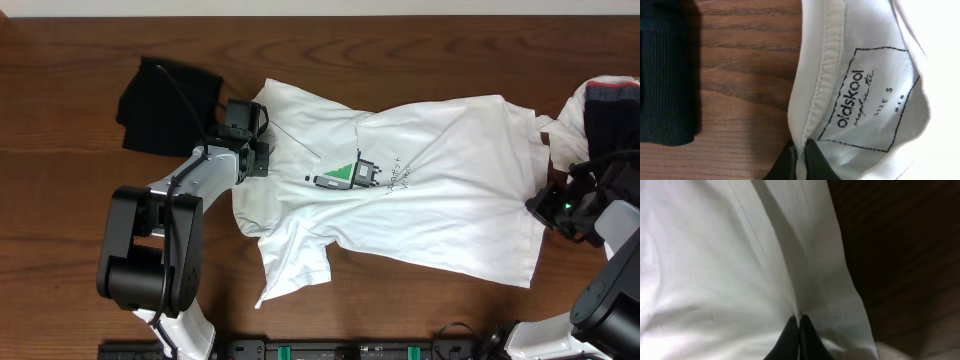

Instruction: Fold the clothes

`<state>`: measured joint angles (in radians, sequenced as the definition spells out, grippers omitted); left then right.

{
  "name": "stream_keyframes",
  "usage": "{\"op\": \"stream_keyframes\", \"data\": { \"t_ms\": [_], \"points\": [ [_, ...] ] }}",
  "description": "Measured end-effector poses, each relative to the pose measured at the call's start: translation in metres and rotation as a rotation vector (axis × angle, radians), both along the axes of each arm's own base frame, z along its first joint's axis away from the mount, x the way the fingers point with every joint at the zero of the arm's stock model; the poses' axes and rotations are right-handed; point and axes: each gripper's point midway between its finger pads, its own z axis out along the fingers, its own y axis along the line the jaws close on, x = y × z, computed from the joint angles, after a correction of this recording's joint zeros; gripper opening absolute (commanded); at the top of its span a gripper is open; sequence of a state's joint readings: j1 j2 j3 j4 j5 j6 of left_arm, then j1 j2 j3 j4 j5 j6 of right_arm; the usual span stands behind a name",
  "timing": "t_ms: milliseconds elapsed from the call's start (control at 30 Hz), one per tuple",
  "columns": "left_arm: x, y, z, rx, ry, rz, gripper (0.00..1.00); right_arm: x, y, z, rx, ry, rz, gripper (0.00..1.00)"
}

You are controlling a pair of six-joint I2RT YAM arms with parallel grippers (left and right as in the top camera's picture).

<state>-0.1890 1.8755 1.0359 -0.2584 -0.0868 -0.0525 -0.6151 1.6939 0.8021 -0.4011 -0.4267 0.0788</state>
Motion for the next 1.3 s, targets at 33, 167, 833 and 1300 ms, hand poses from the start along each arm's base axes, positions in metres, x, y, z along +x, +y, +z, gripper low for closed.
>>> {"op": "stream_keyframes", "data": {
  "t_ms": [33, 167, 833, 1300],
  "points": [
    [0.000, 0.000, 0.000, 0.000, 0.000, 0.000, 0.06, 0.000, -0.001, 0.000, -0.002, 0.001, 0.000, 0.01],
    [0.000, 0.000, 0.000, 0.000, 0.000, 0.000, 0.06, -0.001, -0.005, 0.001, -0.024, 0.005, -0.005, 0.01],
    [0.000, 0.000, 0.000, 0.000, 0.000, 0.000, 0.06, -0.006, -0.030, 0.004, -0.145, 0.075, -0.032, 0.01],
    [-0.001, 0.000, 0.000, 0.001, 0.003, 0.000, 0.06, -0.015, -0.045, 0.010, -0.161, 0.130, -0.083, 0.01]
  ]
}}
